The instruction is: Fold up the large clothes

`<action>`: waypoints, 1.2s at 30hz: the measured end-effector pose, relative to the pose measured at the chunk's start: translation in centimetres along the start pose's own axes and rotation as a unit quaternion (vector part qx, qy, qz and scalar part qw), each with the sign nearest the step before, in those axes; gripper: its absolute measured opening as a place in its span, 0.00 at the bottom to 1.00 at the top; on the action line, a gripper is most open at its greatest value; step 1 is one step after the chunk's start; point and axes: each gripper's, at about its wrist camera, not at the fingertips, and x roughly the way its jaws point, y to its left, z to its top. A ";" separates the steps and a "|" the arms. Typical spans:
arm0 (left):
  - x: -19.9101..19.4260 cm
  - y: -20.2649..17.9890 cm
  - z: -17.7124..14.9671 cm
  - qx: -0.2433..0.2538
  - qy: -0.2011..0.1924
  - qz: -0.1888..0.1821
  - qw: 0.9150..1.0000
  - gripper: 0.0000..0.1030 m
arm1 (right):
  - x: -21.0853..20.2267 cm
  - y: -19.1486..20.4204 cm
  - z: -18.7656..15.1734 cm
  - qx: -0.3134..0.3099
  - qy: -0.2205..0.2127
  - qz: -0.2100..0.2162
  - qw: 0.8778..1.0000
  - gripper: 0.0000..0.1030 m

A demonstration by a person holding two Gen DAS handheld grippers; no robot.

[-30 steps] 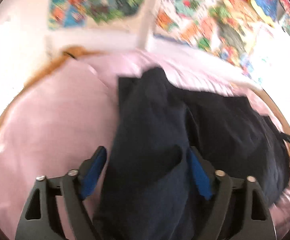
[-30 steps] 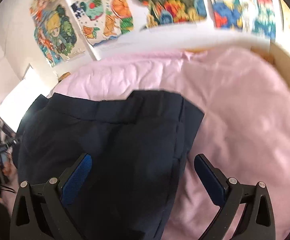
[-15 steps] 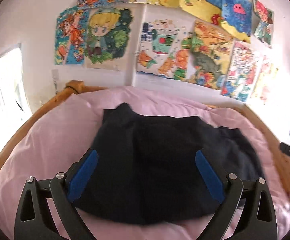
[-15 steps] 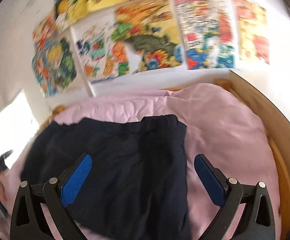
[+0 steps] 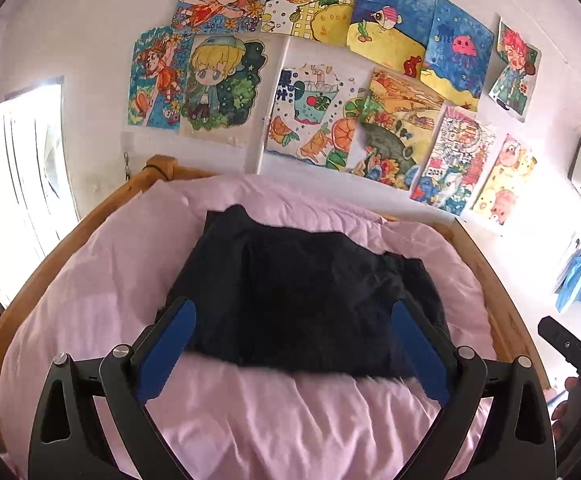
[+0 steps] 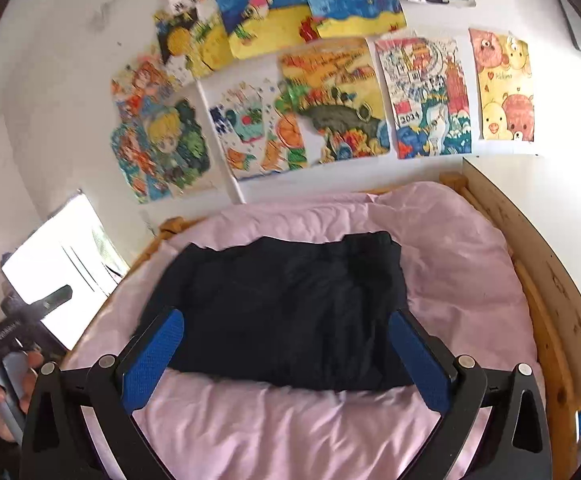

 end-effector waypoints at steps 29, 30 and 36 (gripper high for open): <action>-9.1 -3.5 -13.1 0.113 -0.098 0.022 0.989 0.94 | -10.6 7.0 -12.3 -0.072 -0.091 -0.036 0.993 1.00; -8.9 -3.4 -13.5 0.111 -0.097 0.022 0.989 0.94 | -10.5 6.8 -12.7 -0.072 -0.091 -0.040 0.992 1.00; -7.2 -2.7 -16.2 0.097 -0.079 0.021 0.992 0.94 | -9.4 6.1 -14.6 -0.064 -0.086 -0.037 0.994 1.00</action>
